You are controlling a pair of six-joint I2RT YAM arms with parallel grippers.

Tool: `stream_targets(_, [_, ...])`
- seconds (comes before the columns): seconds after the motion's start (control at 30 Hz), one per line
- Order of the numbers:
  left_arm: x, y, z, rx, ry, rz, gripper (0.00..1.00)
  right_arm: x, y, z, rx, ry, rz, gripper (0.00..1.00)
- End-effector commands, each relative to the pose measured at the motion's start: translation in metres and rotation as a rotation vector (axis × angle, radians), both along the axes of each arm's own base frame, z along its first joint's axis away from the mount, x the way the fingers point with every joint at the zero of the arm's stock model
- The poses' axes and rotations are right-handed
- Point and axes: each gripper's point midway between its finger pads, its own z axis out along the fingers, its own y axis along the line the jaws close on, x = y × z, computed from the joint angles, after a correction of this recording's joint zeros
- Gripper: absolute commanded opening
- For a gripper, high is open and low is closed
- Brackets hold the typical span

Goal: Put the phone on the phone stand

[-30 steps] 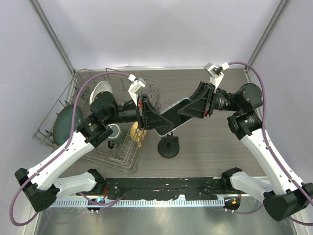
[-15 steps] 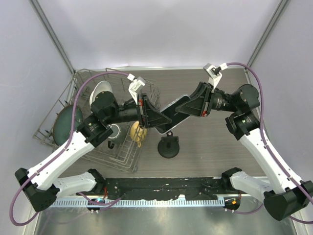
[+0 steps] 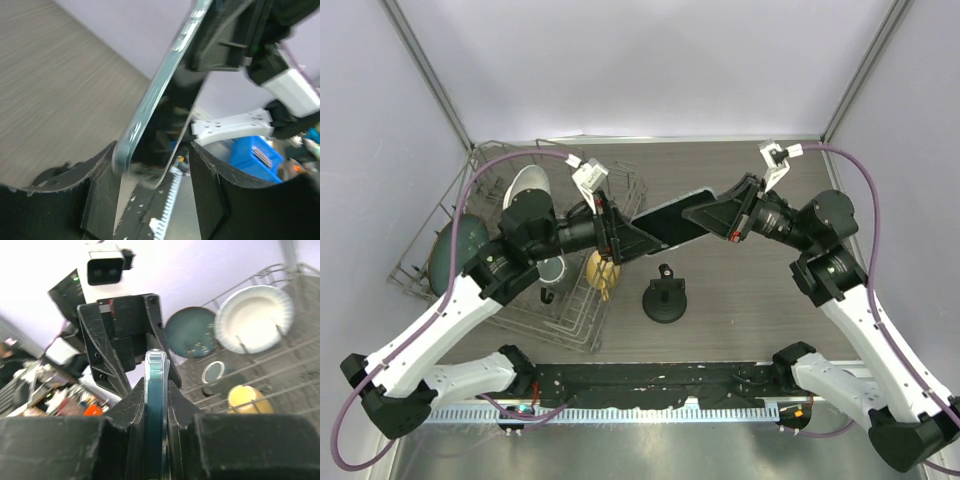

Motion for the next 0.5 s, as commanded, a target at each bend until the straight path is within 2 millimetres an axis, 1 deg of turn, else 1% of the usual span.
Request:
stream_targets(0.0, [0.010, 0.031, -0.018, 0.161, -0.024, 0.154, 0.55, 0.053, -0.059, 0.012, -0.028, -0.044, -0.544, 0.00])
stream_targets(0.03, [0.008, 0.034, -0.022, 0.176, -0.015, 0.153, 0.54, 0.057, -0.070, 0.011, -0.047, -0.041, -0.611, 0.00])
stream_targets(0.07, [0.005, 0.036, -0.034, 0.214, 0.013, 0.149, 0.52, 0.056, -0.083, 0.009, -0.076, -0.029, -0.678, 0.00])
stream_targets(0.1, [0.003, 0.037, -0.041, 0.237, 0.028, 0.142, 0.50, 0.058, -0.091, 0.009, -0.103, -0.049, -0.724, 0.00])
stream_targets(0.13, [0.005, 0.039, -0.048, 0.264, 0.035, 0.170, 0.50, 0.063, -0.104, 0.008, -0.122, -0.049, -0.801, 0.00])
stream_targets(0.17, [-0.006, 0.036, -0.059, 0.306, 0.045, 0.152, 0.50, 0.061, -0.112, 0.006, -0.152, -0.035, -0.835, 0.00])
stream_targets(0.2, [-0.008, 0.035, -0.067, 0.341, 0.038, 0.169, 0.51, 0.061, -0.121, 0.006, -0.168, -0.035, -0.878, 0.00])
stream_targets(0.23, [0.001, 0.040, -0.076, 0.398, 0.016, 0.253, 0.52, 0.063, -0.129, 0.006, -0.202, -0.052, -0.921, 0.00])
stream_targets(0.27, [-0.012, 0.029, -0.087, 0.452, -0.006, 0.234, 0.53, 0.059, -0.134, 0.007, -0.227, -0.051, -0.932, 0.00])
stream_targets(0.3, [-0.012, 0.027, -0.090, 0.483, -0.019, 0.253, 0.53, 0.057, -0.138, 0.009, -0.239, -0.060, -0.948, 0.00])
stream_targets(0.33, [-0.005, 0.032, -0.101, 0.544, -0.020, 0.323, 0.54, 0.056, -0.143, 0.011, -0.253, -0.071, -0.967, 0.00])
stream_targets(0.37, [-0.006, 0.027, -0.115, 0.605, -0.016, 0.335, 0.53, 0.053, -0.145, 0.013, -0.263, -0.077, -0.972, 0.01])
stream_targets(0.4, [-0.004, 0.027, -0.122, 0.641, -0.018, 0.353, 0.53, 0.050, -0.149, 0.016, -0.265, -0.086, -0.981, 0.00])
stream_targets(0.43, [0.000, 0.032, -0.131, 0.693, -0.029, 0.397, 0.52, 0.048, -0.152, 0.016, -0.281, -0.091, -0.993, 0.00])
stream_targets(0.47, [0.001, 0.027, -0.142, 0.735, -0.030, 0.400, 0.52, 0.046, -0.154, 0.019, -0.281, -0.097, -0.998, 0.00])
